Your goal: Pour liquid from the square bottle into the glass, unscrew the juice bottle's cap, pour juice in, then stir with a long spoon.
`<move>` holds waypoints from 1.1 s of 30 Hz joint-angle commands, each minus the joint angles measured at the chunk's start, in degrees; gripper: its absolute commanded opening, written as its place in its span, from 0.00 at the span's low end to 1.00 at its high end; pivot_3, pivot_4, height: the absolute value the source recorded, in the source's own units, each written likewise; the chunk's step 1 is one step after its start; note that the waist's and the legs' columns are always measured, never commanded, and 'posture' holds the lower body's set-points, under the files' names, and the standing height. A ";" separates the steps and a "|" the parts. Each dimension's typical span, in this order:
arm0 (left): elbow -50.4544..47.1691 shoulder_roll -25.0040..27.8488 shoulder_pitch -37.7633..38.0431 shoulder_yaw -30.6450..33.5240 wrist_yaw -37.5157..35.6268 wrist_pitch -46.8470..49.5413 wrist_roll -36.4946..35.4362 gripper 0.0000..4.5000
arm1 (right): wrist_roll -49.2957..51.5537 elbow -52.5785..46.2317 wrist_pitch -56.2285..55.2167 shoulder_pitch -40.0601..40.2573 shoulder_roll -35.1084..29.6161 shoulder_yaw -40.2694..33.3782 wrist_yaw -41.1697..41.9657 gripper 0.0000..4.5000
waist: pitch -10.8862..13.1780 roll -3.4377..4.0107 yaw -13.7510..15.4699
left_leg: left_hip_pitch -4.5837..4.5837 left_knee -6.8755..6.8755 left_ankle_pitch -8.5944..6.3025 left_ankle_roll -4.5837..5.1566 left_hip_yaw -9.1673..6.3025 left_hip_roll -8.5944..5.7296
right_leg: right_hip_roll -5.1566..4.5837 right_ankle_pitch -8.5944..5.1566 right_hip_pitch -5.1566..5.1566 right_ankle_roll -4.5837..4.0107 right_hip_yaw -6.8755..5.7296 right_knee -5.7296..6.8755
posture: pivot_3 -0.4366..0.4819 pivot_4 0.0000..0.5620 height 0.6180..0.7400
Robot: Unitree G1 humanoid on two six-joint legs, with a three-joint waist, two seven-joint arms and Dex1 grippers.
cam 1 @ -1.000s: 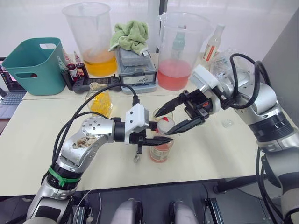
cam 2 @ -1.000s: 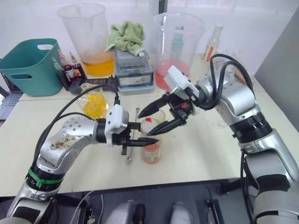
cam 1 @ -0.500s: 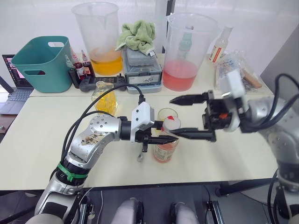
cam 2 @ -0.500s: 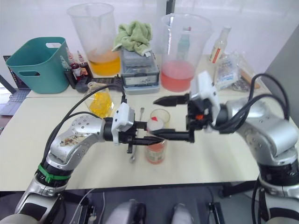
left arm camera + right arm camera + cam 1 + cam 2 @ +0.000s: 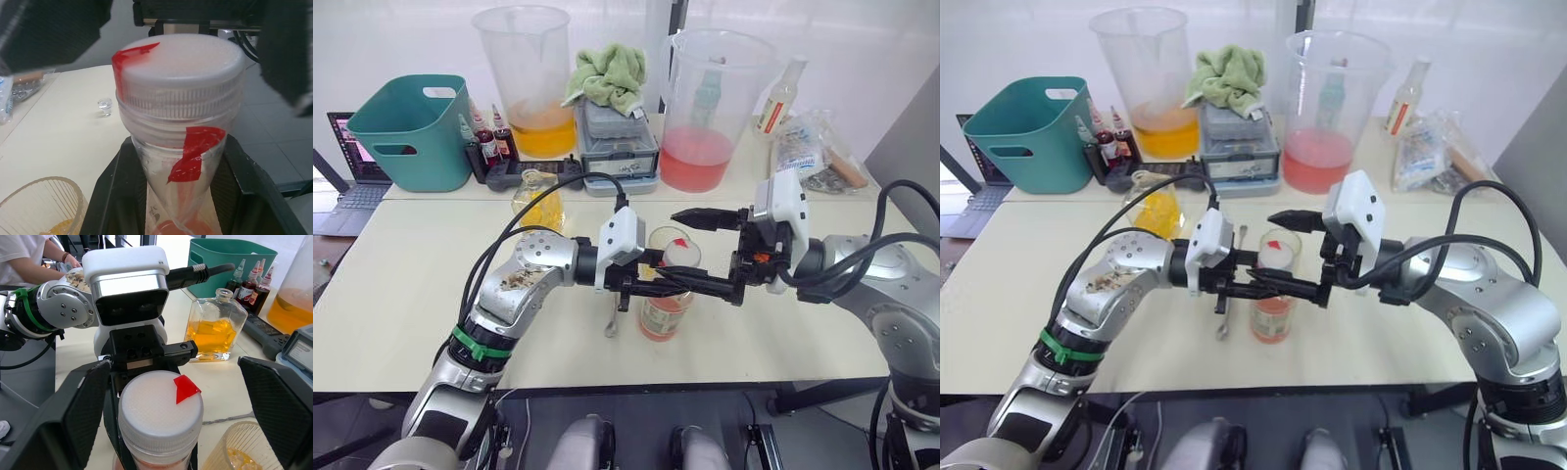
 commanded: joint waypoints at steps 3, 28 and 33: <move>1.59 -0.08 0.88 -2.37 0.12 0.79 2.84 0.28 | 0.45 0.56 -0.84 -0.40 -1.13 -1.54 2.65 0.50 | 0.00 0.00 0.12 | 0.00 0.01 -0.01 0.02 0.01 0.01 | 0.00 0.00 0.01 0.00 0.00 -0.02 | 0.48 0.27 1.00; -3.03 2.73 1.61 -1.88 1.13 4.38 2.76 0.28 | -6.73 36.29 -22.69 -28.40 -1.28 16.66 49.05 0.91 | 0.00 0.00 -0.93 | 0.01 0.00 -0.02 -0.04 -0.08 0.02 | 0.04 -0.01 -0.07 0.01 0.01 0.08 | 0.48 0.27 1.00; -1.90 1.90 0.90 -2.25 0.89 3.93 2.78 0.28 | -7.81 29.15 -19.68 -22.19 -3.17 9.15 41.20 1.00 | 0.00 0.00 -0.70 | 0.01 -0.02 -0.11 -0.21 -0.12 0.02 | 0.00 0.00 -0.05 0.01 -0.02 0.10 | 0.48 0.27 1.00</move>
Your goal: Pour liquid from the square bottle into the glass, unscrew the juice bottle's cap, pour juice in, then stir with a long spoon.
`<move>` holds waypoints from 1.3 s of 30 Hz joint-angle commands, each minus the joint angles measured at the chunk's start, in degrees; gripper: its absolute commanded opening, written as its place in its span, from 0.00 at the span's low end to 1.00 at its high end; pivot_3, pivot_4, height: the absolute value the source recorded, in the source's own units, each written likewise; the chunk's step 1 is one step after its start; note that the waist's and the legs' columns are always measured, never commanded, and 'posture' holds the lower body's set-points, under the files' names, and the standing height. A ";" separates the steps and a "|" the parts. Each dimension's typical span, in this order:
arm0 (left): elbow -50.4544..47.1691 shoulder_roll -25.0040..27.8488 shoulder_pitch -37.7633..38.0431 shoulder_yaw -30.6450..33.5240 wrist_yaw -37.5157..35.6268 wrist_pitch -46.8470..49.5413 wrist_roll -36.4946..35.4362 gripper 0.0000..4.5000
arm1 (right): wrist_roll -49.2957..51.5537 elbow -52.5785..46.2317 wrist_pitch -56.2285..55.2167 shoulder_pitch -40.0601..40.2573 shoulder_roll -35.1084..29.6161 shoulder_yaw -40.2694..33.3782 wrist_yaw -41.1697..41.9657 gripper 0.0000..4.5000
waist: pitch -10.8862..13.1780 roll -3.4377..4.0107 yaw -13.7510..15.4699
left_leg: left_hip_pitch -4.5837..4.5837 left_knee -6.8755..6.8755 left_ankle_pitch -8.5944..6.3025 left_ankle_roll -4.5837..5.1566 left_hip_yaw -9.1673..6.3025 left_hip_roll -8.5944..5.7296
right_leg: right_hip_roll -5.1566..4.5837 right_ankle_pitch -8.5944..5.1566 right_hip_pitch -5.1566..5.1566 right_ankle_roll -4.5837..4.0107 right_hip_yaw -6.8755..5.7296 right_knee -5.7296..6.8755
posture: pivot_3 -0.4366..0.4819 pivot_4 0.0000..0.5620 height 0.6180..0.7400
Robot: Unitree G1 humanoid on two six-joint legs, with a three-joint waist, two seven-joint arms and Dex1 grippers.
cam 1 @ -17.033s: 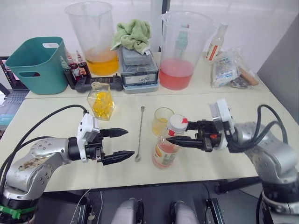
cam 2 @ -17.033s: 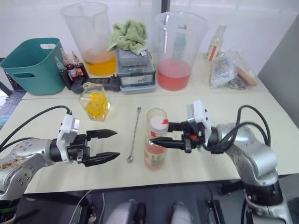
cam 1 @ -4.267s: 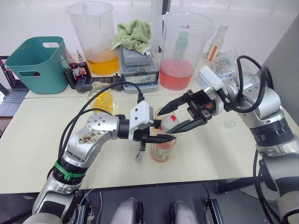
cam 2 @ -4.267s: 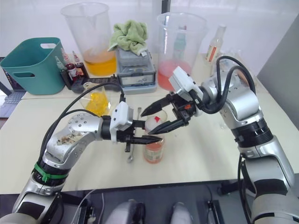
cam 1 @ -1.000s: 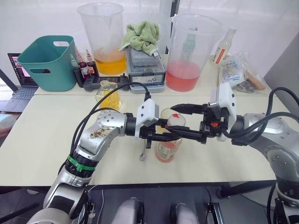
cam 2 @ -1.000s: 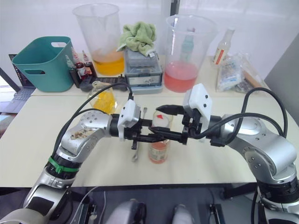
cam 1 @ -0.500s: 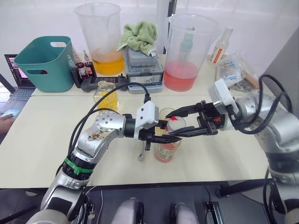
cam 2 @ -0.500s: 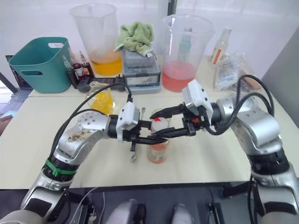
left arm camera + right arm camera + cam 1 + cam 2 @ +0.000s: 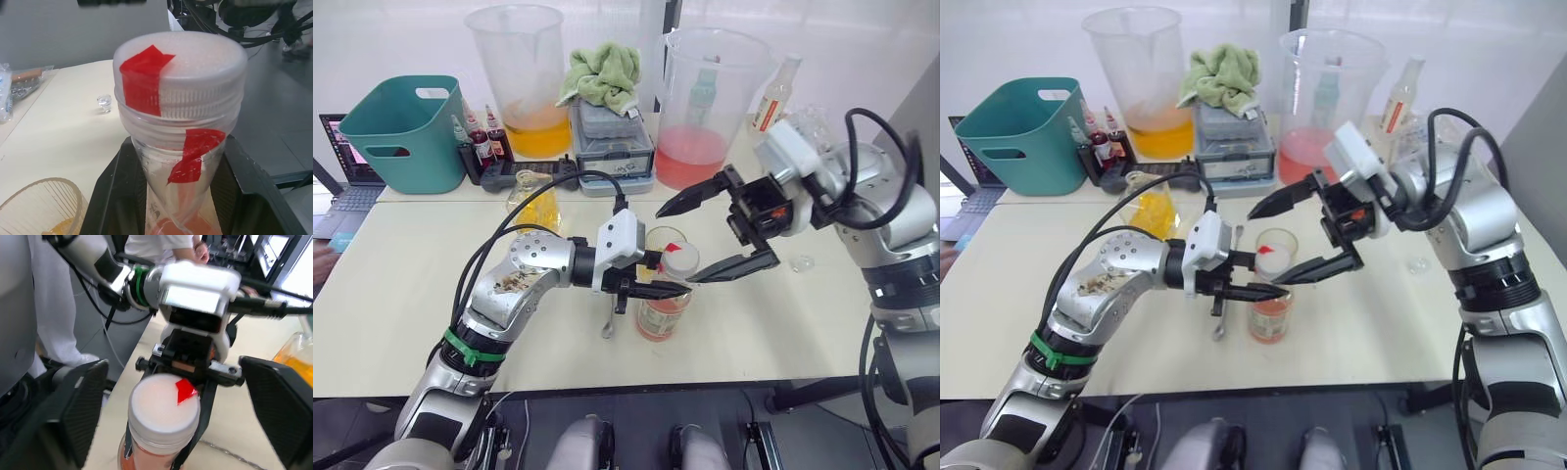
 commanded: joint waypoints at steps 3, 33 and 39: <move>3.72 -0.44 -0.19 -2.90 -0.66 0.48 2.61 0.28 | -0.11 -13.84 3.89 11.44 -3.35 -10.58 -12.83 1.00 | 0.00 0.00 0.40 | 0.00 -0.01 -0.12 -0.19 0.02 -0.03 | -0.07 0.01 0.01 0.01 -0.01 -0.02 | 0.48 0.27 1.00; 7.21 -2.47 -1.17 -3.62 -2.27 -2.41 4.52 0.28 | 11.07 -35.03 22.82 27.27 -2.14 -17.59 -43.76 0.22 | -0.08 -0.08 1.39 | 0.00 0.06 -0.11 0.49 0.08 -0.01 | -0.05 0.00 0.14 0.03 -0.01 -0.23 | 0.48 0.27 1.00; 6.05 -1.74 -0.44 -2.95 -1.48 -1.76 4.55 0.28 | 5.45 -29.25 16.70 23.86 -2.87 -12.07 -34.27 0.00 | -0.27 -0.19 1.10 | 0.04 0.06 -0.19 0.58 0.06 0.02 | 0.01 -0.01 0.17 0.03 0.00 -0.25 | 0.48 0.27 1.00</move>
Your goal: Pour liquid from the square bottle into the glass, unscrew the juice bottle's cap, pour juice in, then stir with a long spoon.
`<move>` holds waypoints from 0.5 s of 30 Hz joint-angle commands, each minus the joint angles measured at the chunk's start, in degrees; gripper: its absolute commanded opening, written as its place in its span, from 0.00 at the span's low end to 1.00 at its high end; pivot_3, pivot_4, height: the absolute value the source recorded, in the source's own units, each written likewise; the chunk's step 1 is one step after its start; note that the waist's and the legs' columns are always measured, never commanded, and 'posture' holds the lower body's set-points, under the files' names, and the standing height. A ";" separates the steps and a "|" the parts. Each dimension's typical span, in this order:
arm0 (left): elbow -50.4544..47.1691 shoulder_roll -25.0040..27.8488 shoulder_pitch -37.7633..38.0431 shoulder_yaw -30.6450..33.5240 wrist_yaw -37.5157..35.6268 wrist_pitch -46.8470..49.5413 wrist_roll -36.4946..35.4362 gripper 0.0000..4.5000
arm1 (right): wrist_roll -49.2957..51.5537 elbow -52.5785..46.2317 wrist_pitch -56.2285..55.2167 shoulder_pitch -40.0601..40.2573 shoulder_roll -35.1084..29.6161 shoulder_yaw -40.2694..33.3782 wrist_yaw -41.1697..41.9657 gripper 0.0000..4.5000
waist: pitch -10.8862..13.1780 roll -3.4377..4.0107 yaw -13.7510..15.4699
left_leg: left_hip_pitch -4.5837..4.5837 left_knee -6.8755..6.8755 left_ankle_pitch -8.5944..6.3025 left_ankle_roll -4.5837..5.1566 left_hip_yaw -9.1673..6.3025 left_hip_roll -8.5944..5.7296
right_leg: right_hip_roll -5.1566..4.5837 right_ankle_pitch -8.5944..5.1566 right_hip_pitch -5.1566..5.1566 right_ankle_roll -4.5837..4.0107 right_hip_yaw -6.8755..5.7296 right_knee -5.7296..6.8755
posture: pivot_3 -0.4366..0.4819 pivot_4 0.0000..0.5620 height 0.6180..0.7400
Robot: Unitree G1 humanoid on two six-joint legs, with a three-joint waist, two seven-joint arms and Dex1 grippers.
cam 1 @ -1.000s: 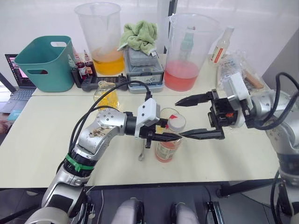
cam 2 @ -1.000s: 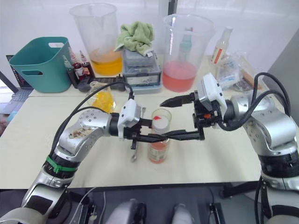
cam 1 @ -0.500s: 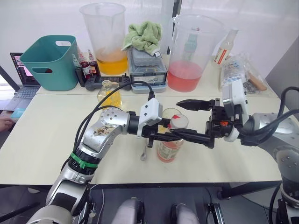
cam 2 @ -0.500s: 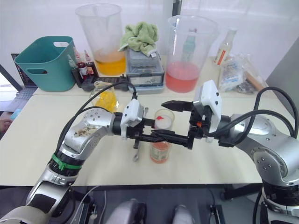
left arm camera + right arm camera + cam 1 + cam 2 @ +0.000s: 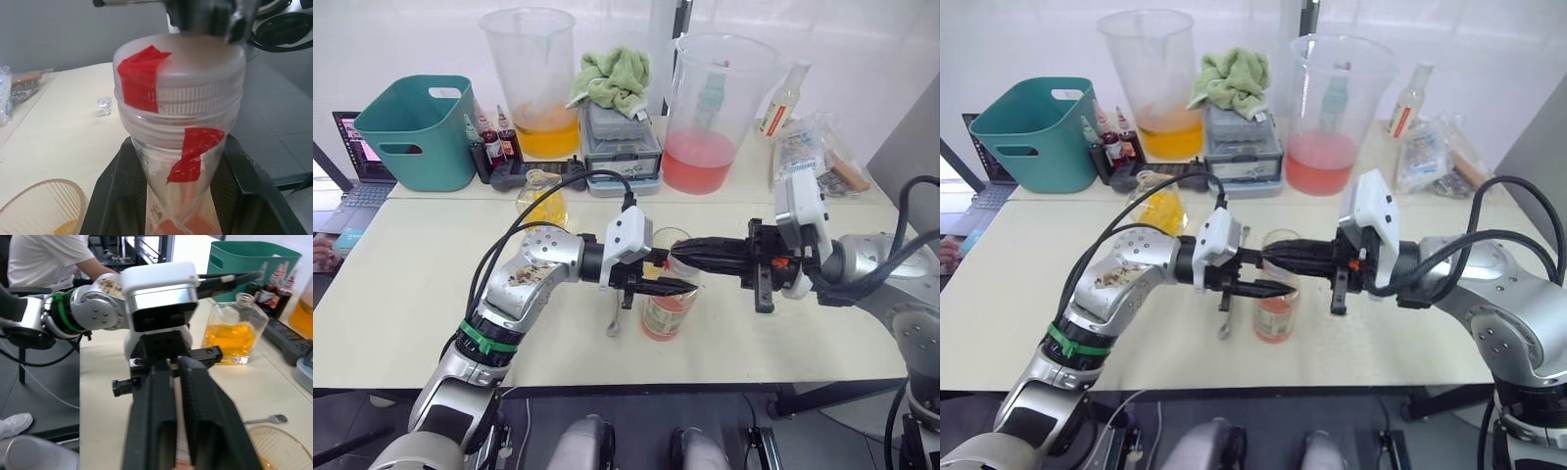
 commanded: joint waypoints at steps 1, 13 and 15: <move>0.23 1.07 1.67 -2.09 0.88 1.12 2.98 0.28 | -4.32 4.36 -2.79 -1.35 -0.48 3.54 5.13 0.00 | -0.04 -0.02 -0.02 | 0.00 0.00 0.00 0.00 0.00 0.01 | 0.01 0.00 0.00 0.00 0.00 0.00 | 0.48 0.27 1.00; -1.98 1.72 2.65 -2.03 2.30 2.23 2.85 0.28 | -0.20 14.54 1.42 -10.75 -2.42 -0.06 15.32 0.49 | -0.05 -0.02 -0.40 | 0.00 -0.03 0.07 -0.24 -0.02 0.00 | -0.09 0.01 -0.05 -0.01 0.00 0.04 | 0.48 0.27 1.00; -2.09 1.50 2.64 -2.15 2.39 2.26 2.76 0.28 | -2.50 11.95 -0.21 -7.76 -2.98 -1.63 12.90 0.65 | -0.05 -0.02 -0.30 | -0.01 -0.05 0.05 -0.30 -0.01 -0.03 | -0.14 0.01 -0.05 0.00 0.00 0.04 | 0.48 0.27 1.00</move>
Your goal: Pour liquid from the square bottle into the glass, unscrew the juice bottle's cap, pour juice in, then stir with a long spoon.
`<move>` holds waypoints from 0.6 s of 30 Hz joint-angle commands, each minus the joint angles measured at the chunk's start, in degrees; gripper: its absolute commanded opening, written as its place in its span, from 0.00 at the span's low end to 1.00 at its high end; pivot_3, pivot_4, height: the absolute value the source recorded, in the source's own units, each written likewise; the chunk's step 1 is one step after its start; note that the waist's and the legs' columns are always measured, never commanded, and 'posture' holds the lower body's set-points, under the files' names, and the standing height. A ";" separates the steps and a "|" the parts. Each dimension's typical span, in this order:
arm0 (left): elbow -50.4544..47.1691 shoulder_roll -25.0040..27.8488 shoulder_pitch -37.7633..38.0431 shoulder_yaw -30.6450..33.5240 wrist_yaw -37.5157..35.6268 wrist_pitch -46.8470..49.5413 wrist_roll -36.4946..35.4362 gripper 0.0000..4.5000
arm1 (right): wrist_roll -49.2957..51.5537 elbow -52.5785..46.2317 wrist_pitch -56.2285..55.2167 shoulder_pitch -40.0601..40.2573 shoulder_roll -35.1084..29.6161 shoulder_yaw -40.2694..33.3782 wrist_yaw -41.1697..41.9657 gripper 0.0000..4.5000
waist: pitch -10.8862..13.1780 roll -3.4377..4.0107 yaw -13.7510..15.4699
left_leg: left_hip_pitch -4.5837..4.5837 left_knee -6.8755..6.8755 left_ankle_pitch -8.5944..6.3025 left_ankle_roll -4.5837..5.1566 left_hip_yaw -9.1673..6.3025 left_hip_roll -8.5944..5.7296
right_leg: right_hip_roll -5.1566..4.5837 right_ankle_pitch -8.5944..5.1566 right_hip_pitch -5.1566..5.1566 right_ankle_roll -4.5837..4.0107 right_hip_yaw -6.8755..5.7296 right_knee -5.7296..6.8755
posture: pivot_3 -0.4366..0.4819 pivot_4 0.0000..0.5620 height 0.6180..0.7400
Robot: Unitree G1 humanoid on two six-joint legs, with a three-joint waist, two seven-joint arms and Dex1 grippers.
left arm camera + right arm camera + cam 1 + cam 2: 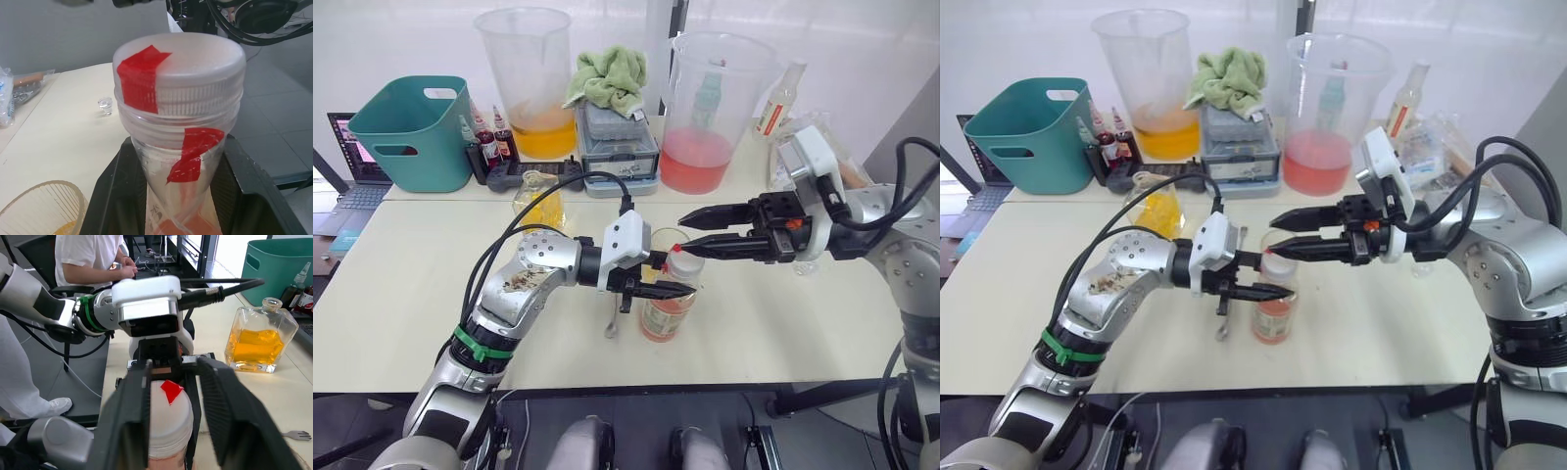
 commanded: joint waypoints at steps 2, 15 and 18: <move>1.58 0.45 1.01 -2.42 0.78 1.58 2.75 0.28 | 0.19 -6.93 0.42 4.78 -1.27 -5.28 -4.63 0.71 | 0.00 0.00 -0.02 | 0.00 0.00 -0.01 -0.04 0.03 0.00 | -0.02 0.00 0.01 0.01 0.00 -0.02 | 0.48 0.27 1.00; 3.42 -0.28 -0.38 -3.17 -0.37 0.67 2.95 0.28 | 2.54 -14.48 2.29 9.37 0.95 -6.36 -13.95 0.71 | 0.00 0.00 0.22 | 0.00 0.01 -0.07 -0.29 0.04 0.01 | 0.02 0.00 0.08 0.02 -0.01 -0.20 | 0.48 0.27 1.00; 3.60 -0.21 -0.47 -3.12 -0.43 0.52 3.00 0.28 | 3.00 -14.85 2.76 9.62 0.89 -6.19 -14.32 0.71 | 0.00 0.00 0.29 | 0.00 0.00 -0.02 -0.19 0.05 0.01 | 0.03 0.00 0.09 0.02 -0.01 -0.22 | 0.48 0.27 1.00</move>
